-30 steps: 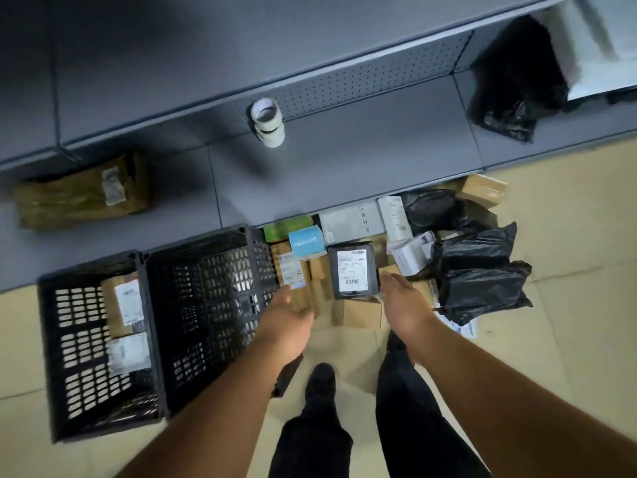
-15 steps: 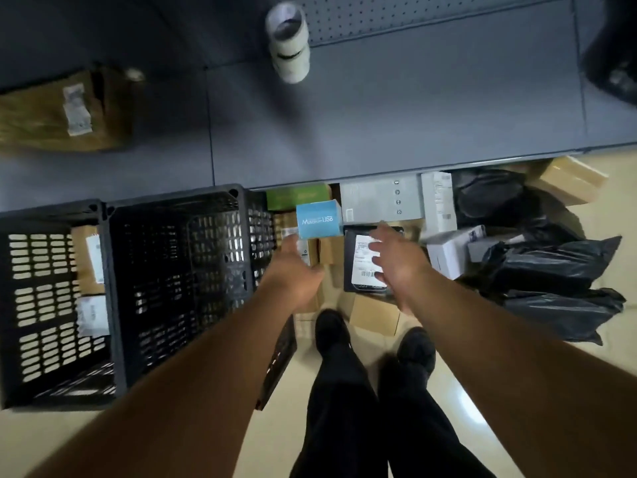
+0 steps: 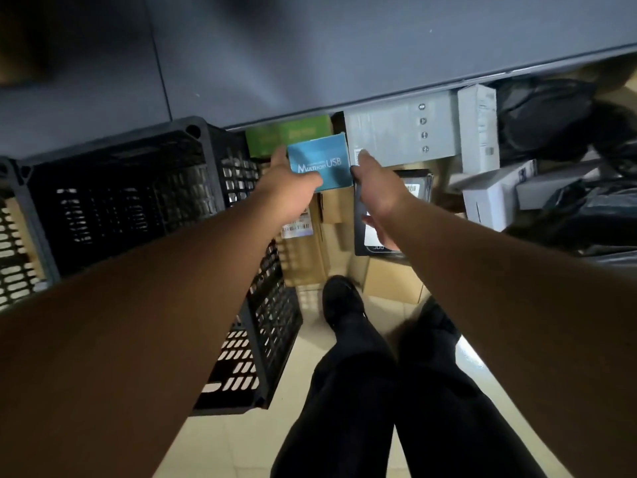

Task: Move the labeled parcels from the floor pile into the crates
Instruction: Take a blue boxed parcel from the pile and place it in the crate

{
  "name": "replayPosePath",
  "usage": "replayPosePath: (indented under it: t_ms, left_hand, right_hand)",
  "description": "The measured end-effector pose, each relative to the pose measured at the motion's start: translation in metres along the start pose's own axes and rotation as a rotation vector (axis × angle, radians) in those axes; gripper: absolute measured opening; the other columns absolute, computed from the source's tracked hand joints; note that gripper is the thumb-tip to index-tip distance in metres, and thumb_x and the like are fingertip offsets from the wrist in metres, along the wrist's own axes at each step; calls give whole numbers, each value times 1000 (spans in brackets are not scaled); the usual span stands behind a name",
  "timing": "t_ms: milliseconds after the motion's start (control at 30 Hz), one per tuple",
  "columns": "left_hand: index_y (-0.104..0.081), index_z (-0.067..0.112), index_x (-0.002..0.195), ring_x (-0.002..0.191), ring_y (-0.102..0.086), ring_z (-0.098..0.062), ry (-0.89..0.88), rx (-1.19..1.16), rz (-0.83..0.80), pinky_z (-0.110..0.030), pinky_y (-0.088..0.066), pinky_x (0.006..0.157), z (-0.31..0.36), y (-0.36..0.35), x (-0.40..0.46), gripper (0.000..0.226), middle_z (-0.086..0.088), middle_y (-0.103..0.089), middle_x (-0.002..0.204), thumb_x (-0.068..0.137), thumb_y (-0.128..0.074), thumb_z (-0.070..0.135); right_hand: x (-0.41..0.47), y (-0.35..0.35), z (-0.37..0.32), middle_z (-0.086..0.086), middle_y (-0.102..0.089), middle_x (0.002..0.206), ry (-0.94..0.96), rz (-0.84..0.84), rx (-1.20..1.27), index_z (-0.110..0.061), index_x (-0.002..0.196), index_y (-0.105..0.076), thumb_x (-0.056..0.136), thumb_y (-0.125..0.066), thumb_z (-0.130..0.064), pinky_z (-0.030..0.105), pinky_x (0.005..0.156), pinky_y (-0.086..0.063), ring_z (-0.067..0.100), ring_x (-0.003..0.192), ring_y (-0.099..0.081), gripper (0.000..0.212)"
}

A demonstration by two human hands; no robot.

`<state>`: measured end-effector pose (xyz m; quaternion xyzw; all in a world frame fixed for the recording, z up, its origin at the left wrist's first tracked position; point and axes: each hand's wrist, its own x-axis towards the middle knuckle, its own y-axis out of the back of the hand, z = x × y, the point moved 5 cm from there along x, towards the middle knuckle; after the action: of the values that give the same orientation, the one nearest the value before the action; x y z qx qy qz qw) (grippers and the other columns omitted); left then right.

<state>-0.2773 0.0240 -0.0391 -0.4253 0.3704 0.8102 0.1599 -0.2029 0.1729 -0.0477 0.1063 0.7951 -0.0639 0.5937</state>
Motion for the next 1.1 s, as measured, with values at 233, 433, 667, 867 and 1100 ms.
replayPosePath:
  t_ms: [233, 433, 667, 867, 1100]
  left_hand:
    - [-41, 31, 139, 72, -65, -12, 32, -160, 12, -25, -52, 57, 7, 9, -23, 64, 8, -66, 97, 83, -71, 23]
    - [-16, 33, 161, 71, -61, -5, 11, -180, -7, -7, -42, 39, 25, 33, -74, 99, 12, -63, 99, 84, -75, 13]
    - [-46, 25, 120, 86, -68, -10, -19, -233, -11, -18, -53, 58, 31, 63, -134, 66, 2, -69, 104, 70, -85, 8]
    - [-51, 29, 124, 88, -68, -4, -48, -269, 73, -21, -51, 69, 30, 83, -188, 73, 11, -70, 102, 65, -92, 20]
    - [-44, 42, 126, 80, -70, 4, -36, -424, 63, -14, -52, 63, 20, 93, -241, 75, 23, -69, 96, 64, -87, 42]
  right_hand:
    - [-27, 3, -7, 0, -44, 157, 3, -5, -32, -26, 151, -46, 97, -28, -70, 45, 117, -31, 26, 139, -42, 72]
    - [-80, 7, -26, 1, -41, 158, 4, -3, -74, -32, 152, -44, 95, -30, -73, 46, 100, -32, 30, 138, -43, 71]
    - [-162, 6, -69, 3, -54, 104, 261, -1, -305, -30, 135, -56, 107, -23, -48, 26, 63, -34, 1, 79, -44, 47]
    - [-227, 0, -81, -3, -48, 143, 380, -24, -388, -38, 143, -48, 104, -26, -54, 24, 72, -37, 13, 110, -51, 48]
    - [-285, -2, -89, -16, -58, 135, 430, -55, -352, -43, 133, -59, 90, -32, -66, 31, 94, -47, 2, 117, -57, 56]
